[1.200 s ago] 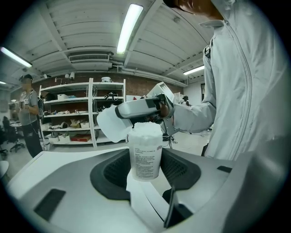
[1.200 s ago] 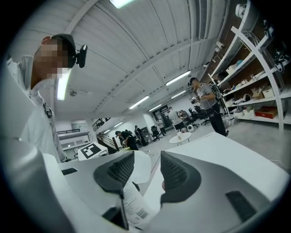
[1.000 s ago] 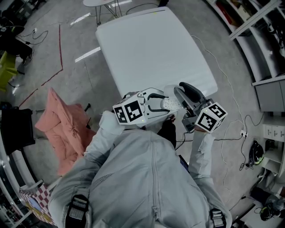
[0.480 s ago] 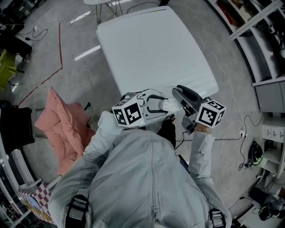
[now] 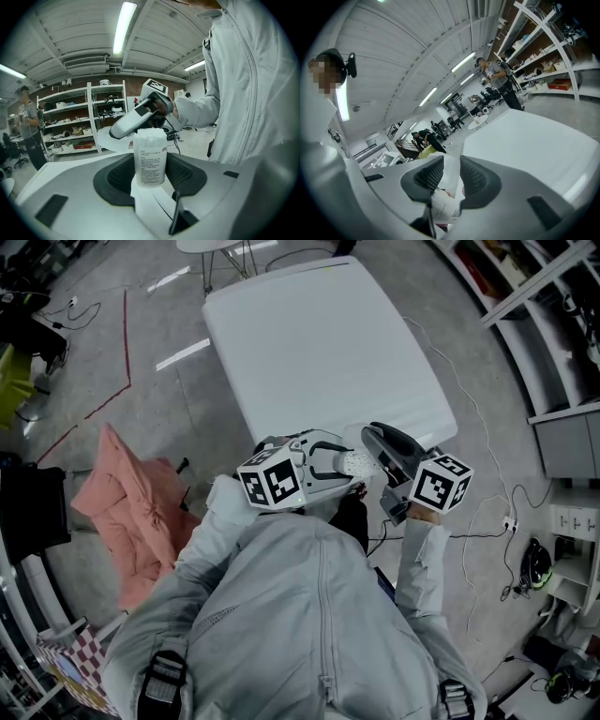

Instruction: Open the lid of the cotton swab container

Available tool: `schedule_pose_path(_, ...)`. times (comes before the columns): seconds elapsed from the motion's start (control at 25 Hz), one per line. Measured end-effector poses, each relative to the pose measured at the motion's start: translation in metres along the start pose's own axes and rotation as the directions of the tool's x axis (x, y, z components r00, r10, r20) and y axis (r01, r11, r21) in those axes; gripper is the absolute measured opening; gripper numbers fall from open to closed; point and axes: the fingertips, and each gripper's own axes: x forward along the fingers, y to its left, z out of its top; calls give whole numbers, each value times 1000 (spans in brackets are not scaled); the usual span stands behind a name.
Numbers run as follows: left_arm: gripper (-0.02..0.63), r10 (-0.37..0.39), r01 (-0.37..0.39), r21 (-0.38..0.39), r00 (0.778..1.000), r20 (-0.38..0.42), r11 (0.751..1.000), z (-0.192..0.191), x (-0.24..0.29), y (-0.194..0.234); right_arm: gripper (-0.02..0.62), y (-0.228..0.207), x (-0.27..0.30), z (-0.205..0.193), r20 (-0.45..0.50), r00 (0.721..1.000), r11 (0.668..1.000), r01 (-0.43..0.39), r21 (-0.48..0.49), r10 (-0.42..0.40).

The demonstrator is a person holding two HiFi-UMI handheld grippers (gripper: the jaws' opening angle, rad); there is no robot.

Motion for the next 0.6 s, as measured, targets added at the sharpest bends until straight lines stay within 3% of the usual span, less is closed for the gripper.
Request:
schedule_pose_path(0.2,210,2,-1,-66,1000,13,998,-7,4,1,129,0,-6,5,31,998,990,52,-134,-48)
schedule_pose_path(0.4,210,-4,5,-94,1000,11,996,-8,7,1,130,-1,-13,2,31,992,945,129,-301,-125)
schedule_pose_path(0.6,210,-8,7,-96,1000,-7,995,-12,9,-4,180,5,-23,1,53,992,942,124,-313,-112)
